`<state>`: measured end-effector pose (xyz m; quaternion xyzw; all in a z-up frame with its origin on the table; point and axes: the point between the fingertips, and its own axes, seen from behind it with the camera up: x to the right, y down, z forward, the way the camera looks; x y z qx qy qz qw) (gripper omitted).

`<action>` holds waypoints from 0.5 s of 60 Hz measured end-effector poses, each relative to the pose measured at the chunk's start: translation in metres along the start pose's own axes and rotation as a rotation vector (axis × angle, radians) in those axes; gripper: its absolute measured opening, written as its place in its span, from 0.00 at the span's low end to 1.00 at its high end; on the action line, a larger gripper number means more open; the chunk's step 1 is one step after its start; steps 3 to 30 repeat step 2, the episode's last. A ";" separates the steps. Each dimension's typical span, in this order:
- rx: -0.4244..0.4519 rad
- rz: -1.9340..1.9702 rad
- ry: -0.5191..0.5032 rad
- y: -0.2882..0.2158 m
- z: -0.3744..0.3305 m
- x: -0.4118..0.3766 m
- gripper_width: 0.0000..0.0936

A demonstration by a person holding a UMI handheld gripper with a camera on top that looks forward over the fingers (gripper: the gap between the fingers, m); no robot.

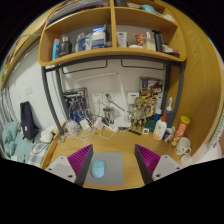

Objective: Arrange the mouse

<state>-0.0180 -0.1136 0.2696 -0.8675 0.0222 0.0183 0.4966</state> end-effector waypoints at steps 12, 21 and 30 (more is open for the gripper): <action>0.000 0.004 -0.005 0.001 -0.004 0.003 0.89; 0.000 0.004 -0.005 0.001 -0.004 0.003 0.89; 0.000 0.004 -0.005 0.001 -0.004 0.003 0.89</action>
